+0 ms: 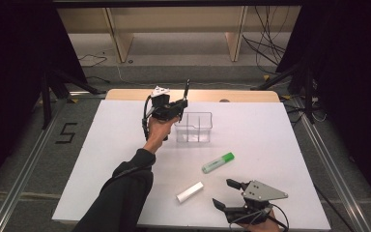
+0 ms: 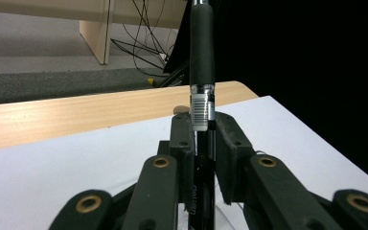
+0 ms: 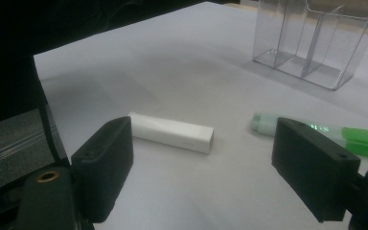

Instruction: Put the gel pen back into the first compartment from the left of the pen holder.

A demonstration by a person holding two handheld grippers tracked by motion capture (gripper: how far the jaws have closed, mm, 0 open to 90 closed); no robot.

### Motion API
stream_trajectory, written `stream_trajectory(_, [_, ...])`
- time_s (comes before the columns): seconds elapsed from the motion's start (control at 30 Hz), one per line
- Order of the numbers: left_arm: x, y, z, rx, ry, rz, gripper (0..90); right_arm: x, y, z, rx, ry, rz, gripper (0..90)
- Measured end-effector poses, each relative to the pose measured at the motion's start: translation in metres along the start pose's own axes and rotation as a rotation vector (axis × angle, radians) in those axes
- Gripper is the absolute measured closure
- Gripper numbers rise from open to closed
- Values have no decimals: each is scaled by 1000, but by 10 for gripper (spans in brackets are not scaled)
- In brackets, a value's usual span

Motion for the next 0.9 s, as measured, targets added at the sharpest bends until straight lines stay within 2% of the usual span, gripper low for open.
stream_trajectory(0.17, [2,6,-1,1,2,-12,786,0,0,0,2,1,4,231])
stream_trajectory(0.5, [4,13,-1,6,11,-6,785,1,1,-1,7,-2,7,234])
stream_trajectory(0.9, [2,20,1,12,12,-17,782,0,2,-1,7,0,9,235])
Point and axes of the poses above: each handheld gripper's, and its own axes: z roughly backward along the jaws, y roughly out of its underside, x roughly to its left, the point moved 8 cm from there along -z, roughly forward along the jaws, and after that the axes turned 7 degrees about y, right-handed, at the moved point
